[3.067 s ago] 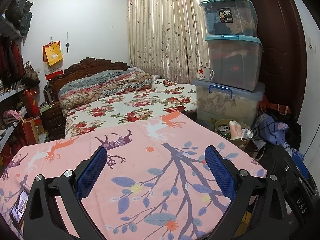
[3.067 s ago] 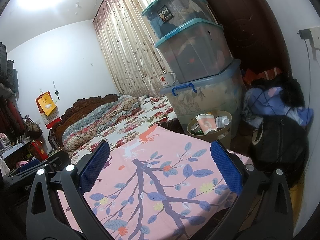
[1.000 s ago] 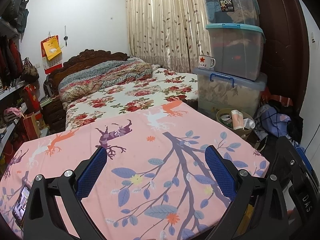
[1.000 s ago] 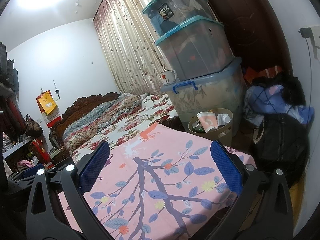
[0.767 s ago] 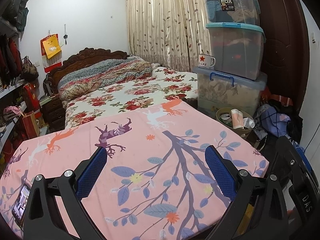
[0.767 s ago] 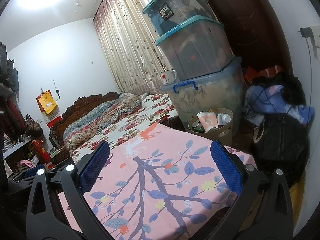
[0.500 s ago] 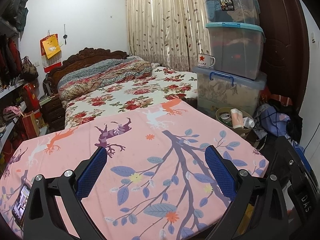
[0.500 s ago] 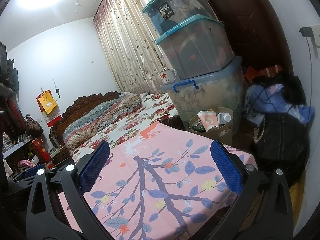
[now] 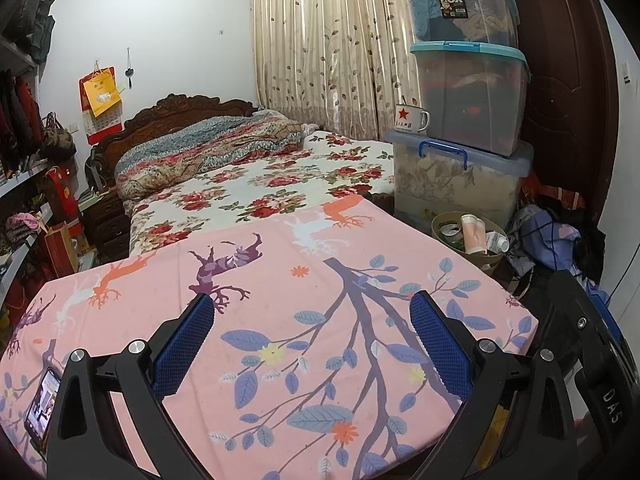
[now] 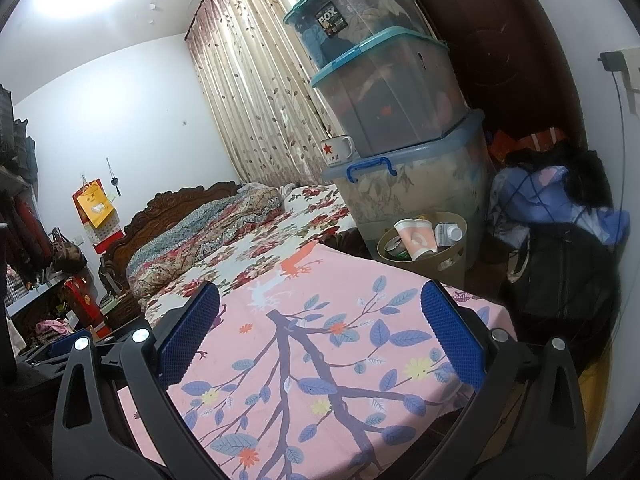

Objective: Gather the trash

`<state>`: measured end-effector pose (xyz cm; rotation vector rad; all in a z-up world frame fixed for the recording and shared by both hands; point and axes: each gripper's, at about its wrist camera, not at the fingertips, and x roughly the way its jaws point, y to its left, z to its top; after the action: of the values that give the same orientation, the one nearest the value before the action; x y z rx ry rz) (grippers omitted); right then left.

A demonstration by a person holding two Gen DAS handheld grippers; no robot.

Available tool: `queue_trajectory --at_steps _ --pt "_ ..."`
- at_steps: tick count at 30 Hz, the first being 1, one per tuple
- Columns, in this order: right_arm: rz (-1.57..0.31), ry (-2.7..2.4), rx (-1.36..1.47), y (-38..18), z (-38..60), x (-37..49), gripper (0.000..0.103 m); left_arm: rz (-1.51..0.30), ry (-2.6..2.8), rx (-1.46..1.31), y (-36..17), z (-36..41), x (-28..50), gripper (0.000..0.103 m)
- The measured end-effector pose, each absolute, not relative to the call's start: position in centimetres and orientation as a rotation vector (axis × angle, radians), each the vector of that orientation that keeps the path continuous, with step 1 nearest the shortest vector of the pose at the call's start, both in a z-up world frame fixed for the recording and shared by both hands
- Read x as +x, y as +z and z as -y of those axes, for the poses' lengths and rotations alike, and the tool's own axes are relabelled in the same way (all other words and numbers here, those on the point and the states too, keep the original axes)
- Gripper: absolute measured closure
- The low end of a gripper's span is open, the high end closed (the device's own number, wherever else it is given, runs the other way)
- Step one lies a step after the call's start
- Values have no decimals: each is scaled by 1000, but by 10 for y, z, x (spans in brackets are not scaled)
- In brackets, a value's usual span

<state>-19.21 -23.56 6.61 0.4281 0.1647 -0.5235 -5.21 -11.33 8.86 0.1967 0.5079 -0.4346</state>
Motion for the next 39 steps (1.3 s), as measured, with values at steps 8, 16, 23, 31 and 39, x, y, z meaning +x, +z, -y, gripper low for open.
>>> queue_trajectory --at_steps 8,16,23,31,39 --pt "-165 -523 428 66 236 -192 3 -508 -436 198 89 113 -52 9" --pt "-165 -523 427 67 236 -192 3 -509 -439 202 88 112 -50 9" --pt "-166 -524 428 67 236 -192 3 -509 -440 202 88 112 -50 9" --pt "-165 -524 428 68 235 -192 3 -511 -451 211 88 109 -48 9" --pt "-169 -524 431 66 234 -191 3 -530 -452 202 87 109 -44 9"
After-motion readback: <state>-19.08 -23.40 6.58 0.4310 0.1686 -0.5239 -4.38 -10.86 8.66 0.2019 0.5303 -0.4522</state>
